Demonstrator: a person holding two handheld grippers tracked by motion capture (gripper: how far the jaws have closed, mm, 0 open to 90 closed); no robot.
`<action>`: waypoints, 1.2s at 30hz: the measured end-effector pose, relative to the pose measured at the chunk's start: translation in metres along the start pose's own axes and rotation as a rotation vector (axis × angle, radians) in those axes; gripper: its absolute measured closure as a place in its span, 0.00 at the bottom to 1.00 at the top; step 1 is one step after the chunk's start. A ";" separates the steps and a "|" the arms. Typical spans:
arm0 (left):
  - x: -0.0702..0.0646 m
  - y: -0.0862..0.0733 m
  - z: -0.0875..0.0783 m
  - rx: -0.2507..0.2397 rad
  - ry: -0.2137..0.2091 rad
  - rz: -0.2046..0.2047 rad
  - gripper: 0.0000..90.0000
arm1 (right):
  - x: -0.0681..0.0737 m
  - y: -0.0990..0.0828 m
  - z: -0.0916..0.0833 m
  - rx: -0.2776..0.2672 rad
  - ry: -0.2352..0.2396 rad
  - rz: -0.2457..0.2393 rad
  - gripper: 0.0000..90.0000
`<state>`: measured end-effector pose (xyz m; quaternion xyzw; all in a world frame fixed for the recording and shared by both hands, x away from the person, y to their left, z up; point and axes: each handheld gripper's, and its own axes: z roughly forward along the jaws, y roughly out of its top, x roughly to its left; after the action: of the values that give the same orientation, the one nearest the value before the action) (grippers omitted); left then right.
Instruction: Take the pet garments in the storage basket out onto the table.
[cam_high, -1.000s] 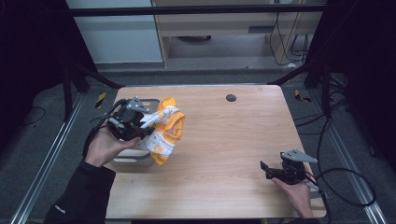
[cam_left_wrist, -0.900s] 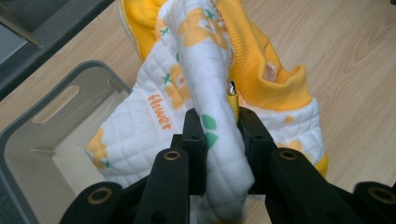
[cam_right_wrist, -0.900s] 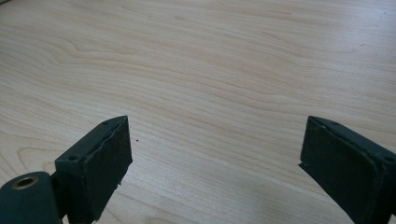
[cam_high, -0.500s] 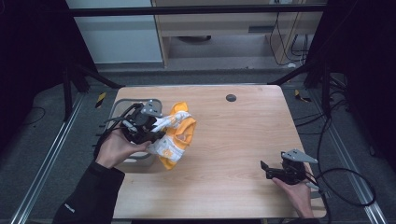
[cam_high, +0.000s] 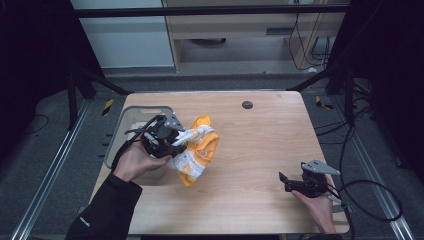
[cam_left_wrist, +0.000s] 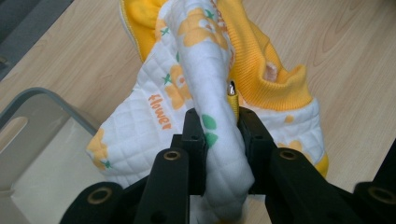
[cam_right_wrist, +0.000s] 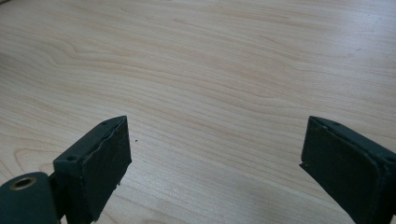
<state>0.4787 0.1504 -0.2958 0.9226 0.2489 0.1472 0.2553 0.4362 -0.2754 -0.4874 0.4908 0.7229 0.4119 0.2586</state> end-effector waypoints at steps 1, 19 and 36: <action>-0.001 0.001 0.002 0.000 -0.003 0.004 0.83 | 0.000 0.000 0.000 -0.001 0.000 -0.001 0.09; -0.019 0.011 0.034 0.019 -0.053 0.066 0.83 | -0.001 0.000 -0.001 -0.011 -0.004 0.001 0.09; -0.033 0.011 0.071 0.050 -0.102 0.093 0.83 | -0.001 0.001 -0.002 -0.022 -0.011 -0.005 0.09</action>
<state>0.4836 0.0967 -0.3532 0.9455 0.1961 0.1055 0.2375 0.4357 -0.2770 -0.4860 0.4884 0.7182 0.4165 0.2688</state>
